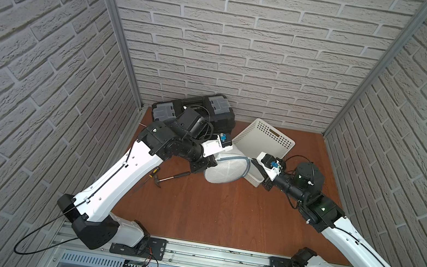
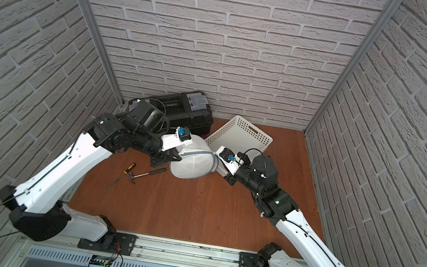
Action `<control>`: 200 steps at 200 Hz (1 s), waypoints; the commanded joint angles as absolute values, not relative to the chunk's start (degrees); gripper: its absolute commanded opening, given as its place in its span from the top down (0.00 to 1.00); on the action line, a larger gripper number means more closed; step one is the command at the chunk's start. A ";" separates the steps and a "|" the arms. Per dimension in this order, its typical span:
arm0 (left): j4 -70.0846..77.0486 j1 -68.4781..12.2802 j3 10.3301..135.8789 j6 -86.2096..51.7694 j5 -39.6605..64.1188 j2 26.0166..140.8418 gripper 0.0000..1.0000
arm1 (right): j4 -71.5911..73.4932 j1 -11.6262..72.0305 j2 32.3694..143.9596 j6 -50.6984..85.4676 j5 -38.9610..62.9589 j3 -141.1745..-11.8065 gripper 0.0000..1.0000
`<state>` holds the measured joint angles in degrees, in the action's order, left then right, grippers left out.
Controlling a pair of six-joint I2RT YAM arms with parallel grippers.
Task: Turn the laundry bag inside out
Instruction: Zip the zipper on the laundry bag.
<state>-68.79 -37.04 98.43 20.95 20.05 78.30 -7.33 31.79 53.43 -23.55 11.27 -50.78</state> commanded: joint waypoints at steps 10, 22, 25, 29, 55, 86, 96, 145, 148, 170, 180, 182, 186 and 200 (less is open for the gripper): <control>-76.92 -36.43 98.52 22.76 18.10 76.86 1.00 | -8.12 30.15 52.18 -25.26 6.15 -51.68 0.97; -76.95 -36.40 98.64 22.92 18.00 76.72 1.00 | -7.96 30.14 52.34 -25.65 6.03 -51.59 0.97; -76.91 -36.44 98.53 22.94 17.89 76.68 1.00 | -7.85 30.04 52.38 -25.74 5.94 -51.55 0.97; -76.83 -36.31 98.45 22.94 17.78 76.57 1.00 | -7.80 30.05 52.38 -25.90 5.85 -51.51 0.97; -73.76 -35.36 95.95 22.04 19.00 74.58 0.91 | -7.50 29.79 52.23 -26.56 5.66 -50.79 0.97; -67.82 -35.92 92.97 20.35 20.24 71.98 0.36 | -7.80 30.01 53.28 -25.28 10.20 -54.76 0.97; -66.47 -36.49 93.07 20.25 20.56 71.89 0.32 | -8.03 30.58 54.14 -24.96 11.54 -56.60 0.97; -56.73 -40.11 94.08 15.09 21.97 74.17 0.27 | -9.59 33.20 56.19 -27.30 13.39 -60.74 0.97; -56.29 -40.17 94.05 14.96 22.02 74.40 0.27 | -9.60 33.24 56.26 -27.47 13.55 -60.75 0.97; -55.94 -40.06 95.12 15.91 21.27 75.33 0.27 | -10.19 33.40 57.03 -28.31 15.81 -61.25 0.97; -57.27 -39.55 96.44 17.15 21.64 75.75 0.28 | -10.61 33.61 57.66 -28.80 16.80 -61.72 0.97; -57.49 -39.44 96.71 17.32 21.82 75.89 0.28 | -10.78 33.65 57.72 -28.91 16.94 -61.81 0.97; -57.99 -39.12 97.25 17.76 22.12 76.08 0.28 | -10.96 33.79 57.92 -29.18 17.30 -61.99 0.97; -59.53 -37.98 98.87 19.91 23.75 76.52 0.29 | -11.96 34.22 58.59 -30.49 18.47 -62.55 0.97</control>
<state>-59.92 -39.48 95.37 17.15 21.12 76.18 -11.84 33.28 57.80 -28.14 14.92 -60.25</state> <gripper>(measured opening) 0.714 0.081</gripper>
